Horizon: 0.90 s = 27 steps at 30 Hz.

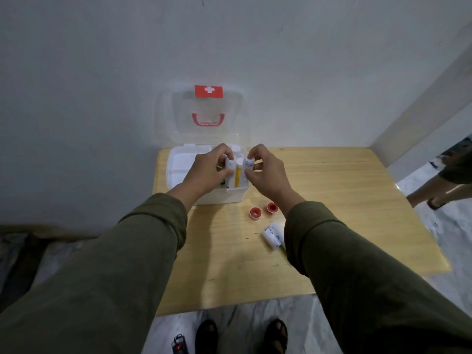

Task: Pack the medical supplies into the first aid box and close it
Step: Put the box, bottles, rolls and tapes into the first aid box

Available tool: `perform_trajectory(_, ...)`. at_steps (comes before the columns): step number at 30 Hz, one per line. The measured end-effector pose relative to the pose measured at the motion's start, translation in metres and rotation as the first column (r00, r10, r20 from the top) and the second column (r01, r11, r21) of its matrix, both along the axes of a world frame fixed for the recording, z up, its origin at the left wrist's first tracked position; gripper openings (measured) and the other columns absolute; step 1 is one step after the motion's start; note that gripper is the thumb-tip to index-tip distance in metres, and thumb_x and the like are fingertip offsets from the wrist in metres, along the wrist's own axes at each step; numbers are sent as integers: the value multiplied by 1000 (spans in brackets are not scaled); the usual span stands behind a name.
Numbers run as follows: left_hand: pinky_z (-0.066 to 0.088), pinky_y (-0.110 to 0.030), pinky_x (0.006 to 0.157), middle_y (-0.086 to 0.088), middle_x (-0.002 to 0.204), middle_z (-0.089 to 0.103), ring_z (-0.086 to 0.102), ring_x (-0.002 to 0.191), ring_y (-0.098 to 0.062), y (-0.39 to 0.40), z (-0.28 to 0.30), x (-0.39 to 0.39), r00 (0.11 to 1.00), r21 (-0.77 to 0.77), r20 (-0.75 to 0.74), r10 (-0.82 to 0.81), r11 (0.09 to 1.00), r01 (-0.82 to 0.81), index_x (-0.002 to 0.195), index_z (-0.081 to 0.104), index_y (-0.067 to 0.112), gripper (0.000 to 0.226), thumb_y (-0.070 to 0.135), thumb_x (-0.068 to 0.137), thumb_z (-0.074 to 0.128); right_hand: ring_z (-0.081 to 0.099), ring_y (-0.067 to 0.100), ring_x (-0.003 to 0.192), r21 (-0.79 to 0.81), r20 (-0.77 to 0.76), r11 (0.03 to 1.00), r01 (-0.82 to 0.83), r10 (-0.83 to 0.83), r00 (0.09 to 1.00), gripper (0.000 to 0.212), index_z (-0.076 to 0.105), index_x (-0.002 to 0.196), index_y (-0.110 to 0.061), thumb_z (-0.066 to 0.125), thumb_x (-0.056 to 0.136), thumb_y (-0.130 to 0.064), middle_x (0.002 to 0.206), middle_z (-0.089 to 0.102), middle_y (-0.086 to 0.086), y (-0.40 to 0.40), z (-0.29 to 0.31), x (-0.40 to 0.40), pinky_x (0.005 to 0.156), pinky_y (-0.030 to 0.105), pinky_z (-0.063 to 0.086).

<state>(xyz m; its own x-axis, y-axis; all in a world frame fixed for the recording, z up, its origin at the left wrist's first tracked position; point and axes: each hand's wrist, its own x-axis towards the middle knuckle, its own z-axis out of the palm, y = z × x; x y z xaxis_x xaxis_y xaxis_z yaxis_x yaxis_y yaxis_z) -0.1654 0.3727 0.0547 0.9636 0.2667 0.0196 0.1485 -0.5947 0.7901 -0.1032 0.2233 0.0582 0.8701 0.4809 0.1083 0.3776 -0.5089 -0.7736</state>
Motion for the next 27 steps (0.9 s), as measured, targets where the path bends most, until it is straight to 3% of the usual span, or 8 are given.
perform_trajectory(5, 42, -23, 69, -3, 84, 62, 57, 77, -19, 3, -13, 3, 993, 15, -79, -87, 996, 89, 89, 52, 26, 22, 13, 82, 68, 58, 21, 94, -159, 141, 984, -82, 105, 984, 22, 51, 99, -13, 64, 81, -9, 100, 63, 3, 2, -6, 7, 75, 26, 41)
perform_trajectory(12, 49, -29, 77, -7, 92, 65, 62, 87, -24, 3, -23, 5, 986, 38, -117, -121, 991, 126, 90, 56, 22, 15, 15, 83, 68, 52, 22, 95, -260, 167, 962, -84, 130, 977, 19, 55, 100, -12, 62, 82, -14, 102, 65, 1, -1, -17, 14, 73, 28, 36)
perform_trajectory(16, 53, -38, 88, -8, 95, 67, 64, 91, -24, 5, -27, 5, 982, 43, -119, -145, 988, 151, 87, 60, 23, 13, 13, 83, 67, 51, 24, 105, -337, 180, 938, -84, 152, 972, 20, 58, 100, -13, 63, 81, -17, 100, 66, 2, -6, -26, 13, 84, 36, 41)
perform_trajectory(22, 45, -22, 87, -11, 101, 70, 65, 96, -20, 5, -29, 6, 981, 72, -112, -160, 983, 169, 105, 68, 13, 20, 8, 86, 63, 48, 23, 114, -456, 179, 887, -69, 167, 970, 23, 63, 100, -15, 61, 80, -27, 104, 66, 4, -11, -31, 13, 87, 35, 32)
perform_trajectory(27, 47, -26, 92, -12, 106, 69, 65, 102, -21, 6, -31, 5, 981, 65, -103, -165, 983, 172, 110, 66, 14, 25, 8, 86, 62, 45, 23, 118, -445, 195, 895, -36, 136, 971, 40, 68, 94, -15, 44, 70, -37, 112, 64, 2, -9, -28, 10, 88, 35, 33)
